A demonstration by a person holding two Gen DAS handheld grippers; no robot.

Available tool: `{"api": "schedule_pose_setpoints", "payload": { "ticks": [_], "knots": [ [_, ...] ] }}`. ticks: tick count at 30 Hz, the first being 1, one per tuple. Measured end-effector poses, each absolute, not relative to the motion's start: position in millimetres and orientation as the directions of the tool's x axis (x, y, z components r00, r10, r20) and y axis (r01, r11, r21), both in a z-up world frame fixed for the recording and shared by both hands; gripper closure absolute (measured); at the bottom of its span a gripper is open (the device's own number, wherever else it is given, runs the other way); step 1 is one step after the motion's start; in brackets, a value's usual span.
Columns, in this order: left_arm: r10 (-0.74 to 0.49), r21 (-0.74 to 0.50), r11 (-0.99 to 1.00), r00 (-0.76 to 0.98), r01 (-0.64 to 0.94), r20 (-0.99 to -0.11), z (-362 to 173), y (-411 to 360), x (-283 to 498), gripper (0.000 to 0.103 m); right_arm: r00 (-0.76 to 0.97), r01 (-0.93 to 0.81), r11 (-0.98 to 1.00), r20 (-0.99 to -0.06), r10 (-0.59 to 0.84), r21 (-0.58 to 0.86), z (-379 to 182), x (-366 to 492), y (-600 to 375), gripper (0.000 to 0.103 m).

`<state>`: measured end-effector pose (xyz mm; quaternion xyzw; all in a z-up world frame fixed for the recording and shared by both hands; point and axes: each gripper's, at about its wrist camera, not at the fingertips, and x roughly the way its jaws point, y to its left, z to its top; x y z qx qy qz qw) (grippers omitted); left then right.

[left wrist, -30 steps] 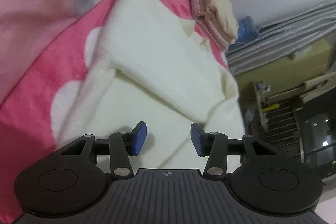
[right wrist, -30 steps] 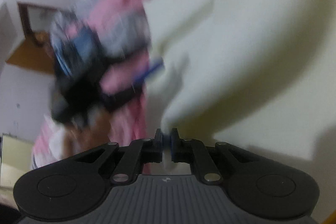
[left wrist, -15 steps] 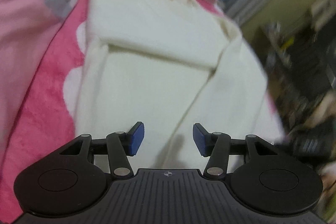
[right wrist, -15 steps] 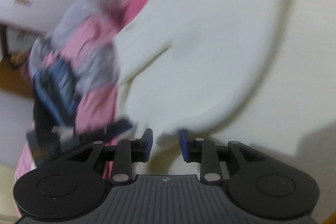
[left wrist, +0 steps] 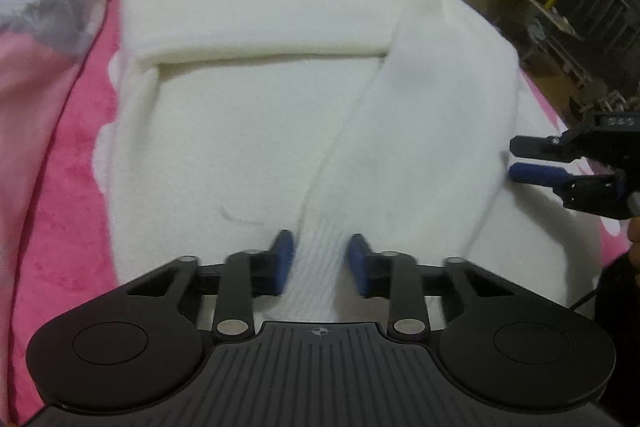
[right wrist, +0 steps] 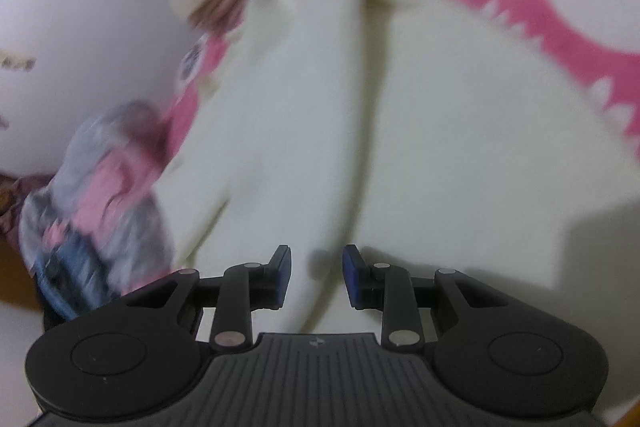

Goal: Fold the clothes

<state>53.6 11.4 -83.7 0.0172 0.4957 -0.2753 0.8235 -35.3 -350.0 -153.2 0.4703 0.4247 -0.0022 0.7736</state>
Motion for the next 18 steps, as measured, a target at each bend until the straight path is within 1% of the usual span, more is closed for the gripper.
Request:
{"api": "schedule_pose_setpoints", "payload": {
  "ticks": [1,3,5,6,7,12,13,14,16,18],
  "knots": [
    [-0.44,-0.252,0.851,0.364,0.461,-0.821,-81,13,55,0.096,0.639,0.415,0.549,-0.662,0.392,0.726,-157,-33,-354,0.073],
    [-0.451,-0.272,0.856,0.38,0.439,-0.807,-73,19,62,0.1,0.644,0.414,0.524,-0.647,0.409,0.744,-163,-27,-357,0.073],
    [-0.464,-0.292,0.86,0.401,0.419,-0.79,-63,24,72,0.1,0.652,0.399,0.517,-0.631,0.421,0.757,-165,-20,-357,0.073],
    [-0.467,-0.297,0.86,0.408,0.415,-0.784,-58,27,77,0.101,0.654,0.394,0.511,-0.624,0.428,0.764,-166,-17,-357,0.077],
    [-0.47,-0.298,0.86,0.413,0.415,-0.78,-53,29,82,0.101,0.656,0.39,0.505,-0.617,0.435,0.77,-168,-14,-358,0.078],
    [-0.468,-0.273,0.847,0.396,0.456,-0.79,-50,27,92,0.101,0.667,0.393,0.451,-0.586,0.46,0.801,-167,-10,-363,0.082],
    [-0.469,-0.275,0.849,0.403,0.452,-0.786,-50,28,95,0.101,0.669,0.391,0.445,-0.58,0.464,0.806,-167,-11,-363,0.083],
    [-0.471,-0.278,0.85,0.409,0.447,-0.782,-50,28,98,0.101,0.671,0.384,0.439,-0.572,0.472,0.812,-167,-9,-363,0.09],
    [-0.473,-0.279,0.854,0.43,0.439,-0.769,-46,29,108,0.101,0.674,0.365,0.43,-0.553,0.49,0.826,-165,-5,-364,0.091],
    [-0.474,-0.272,0.858,0.469,0.435,-0.745,-34,27,130,0.101,0.701,0.318,0.423,-0.51,0.498,0.849,-152,5,-365,0.093]
  ]
}}
